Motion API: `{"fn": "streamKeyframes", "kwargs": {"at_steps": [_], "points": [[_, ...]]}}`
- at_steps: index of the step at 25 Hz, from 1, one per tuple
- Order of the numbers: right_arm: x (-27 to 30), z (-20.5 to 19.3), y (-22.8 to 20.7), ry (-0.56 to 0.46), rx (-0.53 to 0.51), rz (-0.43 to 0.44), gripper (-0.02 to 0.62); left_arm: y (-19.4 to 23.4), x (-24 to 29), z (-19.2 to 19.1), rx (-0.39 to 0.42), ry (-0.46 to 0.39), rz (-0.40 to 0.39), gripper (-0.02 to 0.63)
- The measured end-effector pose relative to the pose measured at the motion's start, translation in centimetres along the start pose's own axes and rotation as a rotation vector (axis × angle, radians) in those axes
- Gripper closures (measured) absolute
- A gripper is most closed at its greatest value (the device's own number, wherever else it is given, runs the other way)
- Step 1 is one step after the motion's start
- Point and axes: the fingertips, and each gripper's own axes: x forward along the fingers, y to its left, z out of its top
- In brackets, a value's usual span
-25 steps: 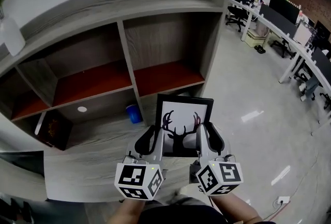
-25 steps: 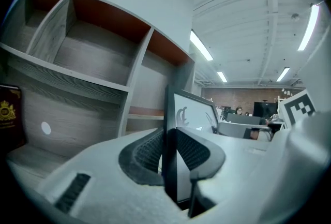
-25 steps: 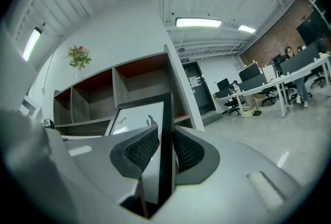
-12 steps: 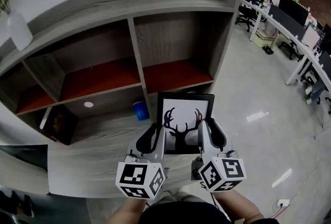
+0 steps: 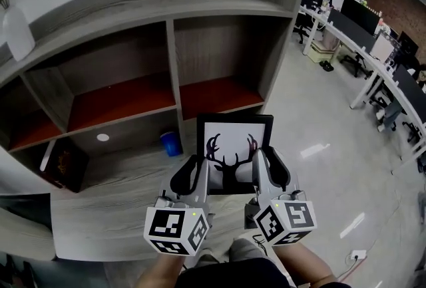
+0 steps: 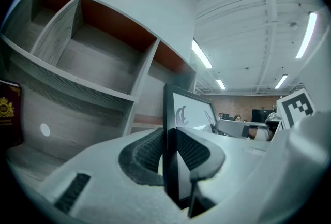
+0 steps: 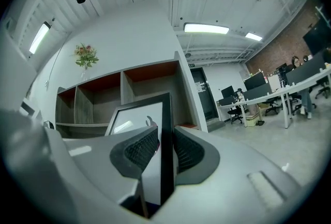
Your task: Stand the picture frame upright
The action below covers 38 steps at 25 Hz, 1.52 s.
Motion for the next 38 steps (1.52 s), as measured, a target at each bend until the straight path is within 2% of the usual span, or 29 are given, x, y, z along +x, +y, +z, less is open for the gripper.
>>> {"fn": "streamKeyframes", "kwargs": {"at_steps": [5, 17, 25, 38], "points": [[0.9, 1.4, -0.1, -0.031, 0.008, 0.036, 0.512, -0.3, 0.5, 1.8, 0.042, -0.037, 0.013, 0.534], [5.2, 3.5, -1.2, -0.024, 0.016, 0.177, 0.512, -0.2, 3.3, 4.1, 0.082, -0.076, 0.130, 0.534], [7.6, 5.4, -2.6, -0.041, 0.009, 0.229, 0.512, -0.8, 5.6, 5.6, 0.103, -0.108, 0.179, 0.534], [12.1, 7.5, -3.4, -0.079, 0.006, 0.309, 0.512, -0.1, 8.7, 8.2, 0.146, -0.176, 0.301, 0.535]]}}
